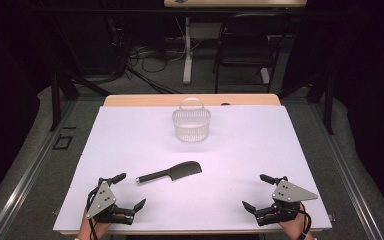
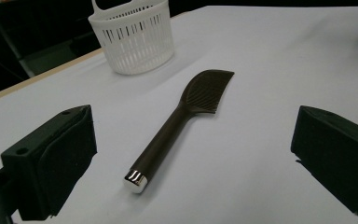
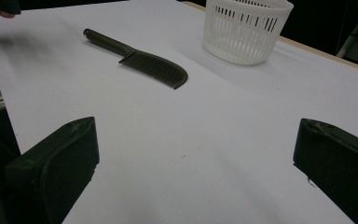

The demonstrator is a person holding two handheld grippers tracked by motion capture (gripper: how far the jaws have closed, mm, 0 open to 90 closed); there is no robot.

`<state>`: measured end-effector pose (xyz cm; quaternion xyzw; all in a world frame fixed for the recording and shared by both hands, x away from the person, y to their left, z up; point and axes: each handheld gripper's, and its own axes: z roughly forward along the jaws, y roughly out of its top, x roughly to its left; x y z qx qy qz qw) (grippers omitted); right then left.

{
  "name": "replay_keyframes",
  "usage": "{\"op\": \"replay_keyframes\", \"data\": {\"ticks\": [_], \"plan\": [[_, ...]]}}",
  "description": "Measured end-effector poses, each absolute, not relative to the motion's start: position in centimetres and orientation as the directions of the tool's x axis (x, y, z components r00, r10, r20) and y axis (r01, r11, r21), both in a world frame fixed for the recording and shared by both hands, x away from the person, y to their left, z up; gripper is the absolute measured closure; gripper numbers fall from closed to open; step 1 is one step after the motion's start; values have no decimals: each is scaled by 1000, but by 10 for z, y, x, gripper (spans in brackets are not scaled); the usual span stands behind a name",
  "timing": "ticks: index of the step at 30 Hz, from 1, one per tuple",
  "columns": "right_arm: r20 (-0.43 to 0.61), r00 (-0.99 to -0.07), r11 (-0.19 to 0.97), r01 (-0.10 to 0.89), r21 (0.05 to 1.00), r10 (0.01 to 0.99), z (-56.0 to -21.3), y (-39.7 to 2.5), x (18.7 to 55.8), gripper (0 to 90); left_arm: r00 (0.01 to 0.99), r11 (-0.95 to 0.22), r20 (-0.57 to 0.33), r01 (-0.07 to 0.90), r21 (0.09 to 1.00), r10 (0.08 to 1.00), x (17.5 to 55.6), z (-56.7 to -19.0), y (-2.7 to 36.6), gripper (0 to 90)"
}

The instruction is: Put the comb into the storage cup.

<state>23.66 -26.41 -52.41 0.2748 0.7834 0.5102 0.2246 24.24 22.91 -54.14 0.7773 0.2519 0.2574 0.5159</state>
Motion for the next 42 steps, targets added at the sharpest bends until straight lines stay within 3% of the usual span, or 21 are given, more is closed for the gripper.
{"op": "replay_keyframes", "data": {"ticks": [15,30,42], "plan": [[-72,-753,335,204,920,655,-525,-264,238,0,751,-367,119,172,914,650,247,-537,225,10],[-70,-756,342,210,916,651,-526,-261,242,0,758,-477,162,215,852,632,263,-527,213,5],[-72,-754,350,216,911,653,-527,-259,243,0,773,-484,132,246,840,621,278,-520,208,5]]}}
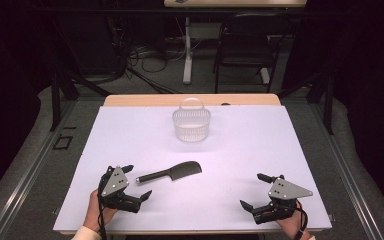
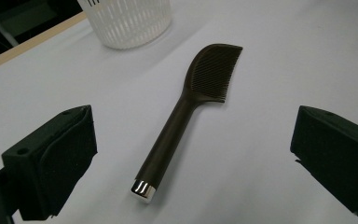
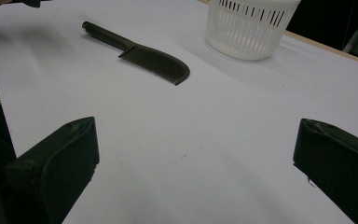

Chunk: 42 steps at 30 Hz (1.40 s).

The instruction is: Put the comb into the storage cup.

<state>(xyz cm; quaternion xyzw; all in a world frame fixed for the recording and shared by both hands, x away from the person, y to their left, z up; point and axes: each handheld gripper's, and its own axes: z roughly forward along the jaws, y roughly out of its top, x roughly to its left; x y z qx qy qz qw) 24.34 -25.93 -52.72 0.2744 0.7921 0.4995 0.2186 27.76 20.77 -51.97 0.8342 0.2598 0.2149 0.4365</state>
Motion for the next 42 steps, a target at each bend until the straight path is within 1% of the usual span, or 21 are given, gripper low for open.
{"op": "replay_keyframes", "data": {"ticks": [12,16,28,42], "plan": [[-76,-754,353,214,911,653,-527,-259,242,0,786,-517,129,264,814,604,290,-515,202,2],[-75,-760,351,208,913,646,-527,-259,241,0,789,-541,136,273,796,599,295,-515,199,1],[-77,-764,360,210,909,641,-528,-258,240,0,808,-585,112,315,747,578,307,-511,193,0],[-78,-769,364,208,908,634,-528,-258,240,0,820,-642,125,332,691,559,321,-502,179,0]]}}
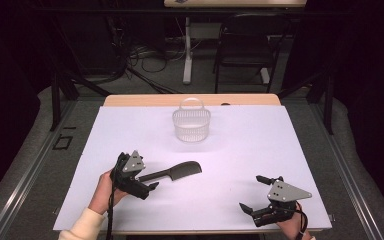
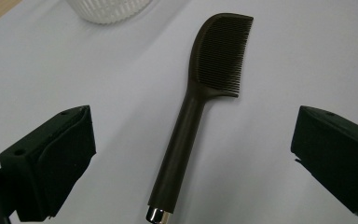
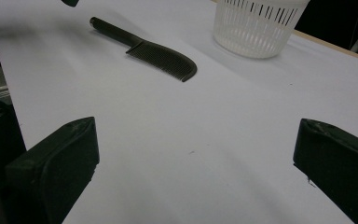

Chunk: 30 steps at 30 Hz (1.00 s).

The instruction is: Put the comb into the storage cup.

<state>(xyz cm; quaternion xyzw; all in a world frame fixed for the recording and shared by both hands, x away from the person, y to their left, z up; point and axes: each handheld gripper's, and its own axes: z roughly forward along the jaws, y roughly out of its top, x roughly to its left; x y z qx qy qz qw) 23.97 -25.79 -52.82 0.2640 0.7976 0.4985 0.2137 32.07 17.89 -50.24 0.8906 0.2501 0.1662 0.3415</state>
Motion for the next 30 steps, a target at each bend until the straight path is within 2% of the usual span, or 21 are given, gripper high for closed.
{"op": "replay_keyframes", "data": {"ticks": [12,22,30], "plan": [[-89,-769,376,205,904,633,-528,-256,240,0,841,-701,116,356,619,529,335,-499,166,0],[-88,-771,378,206,902,631,-528,-256,240,0,848,-700,94,363,615,522,346,-497,158,0],[-90,-774,382,205,901,627,-529,-255,240,0,871,-764,122,342,547,477,354,-502,148,0]]}}
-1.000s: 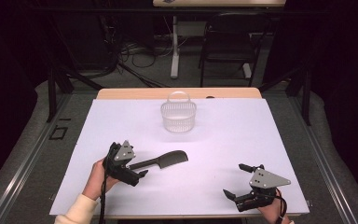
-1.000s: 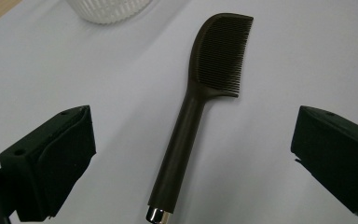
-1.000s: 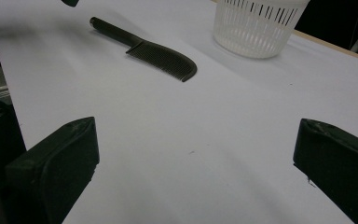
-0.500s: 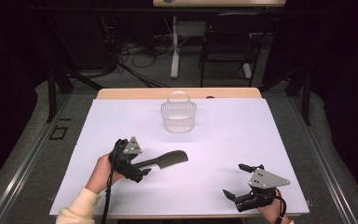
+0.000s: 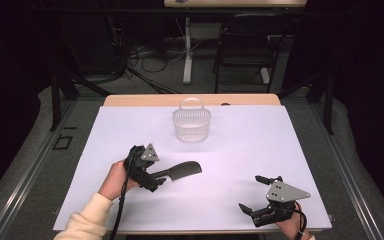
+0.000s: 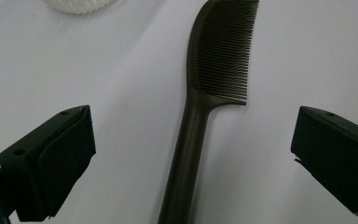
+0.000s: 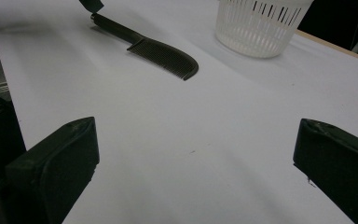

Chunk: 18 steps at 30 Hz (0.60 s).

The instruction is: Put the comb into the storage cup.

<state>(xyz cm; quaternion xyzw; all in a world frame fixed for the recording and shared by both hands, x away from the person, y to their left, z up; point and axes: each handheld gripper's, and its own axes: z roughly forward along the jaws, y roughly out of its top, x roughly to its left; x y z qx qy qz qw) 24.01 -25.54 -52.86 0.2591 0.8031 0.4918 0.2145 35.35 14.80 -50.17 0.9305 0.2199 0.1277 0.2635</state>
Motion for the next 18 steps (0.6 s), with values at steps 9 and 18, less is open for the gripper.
{"op": "replay_keyframes", "data": {"ticks": [9,18], "plan": [[-94,-771,390,209,897,630,-529,-255,241,0,894,-850,169,316,422,416,359,-505,134,72],[-93,-768,392,216,894,634,-529,-256,241,0,913,-891,176,291,348,367,366,-504,121,246]]}}
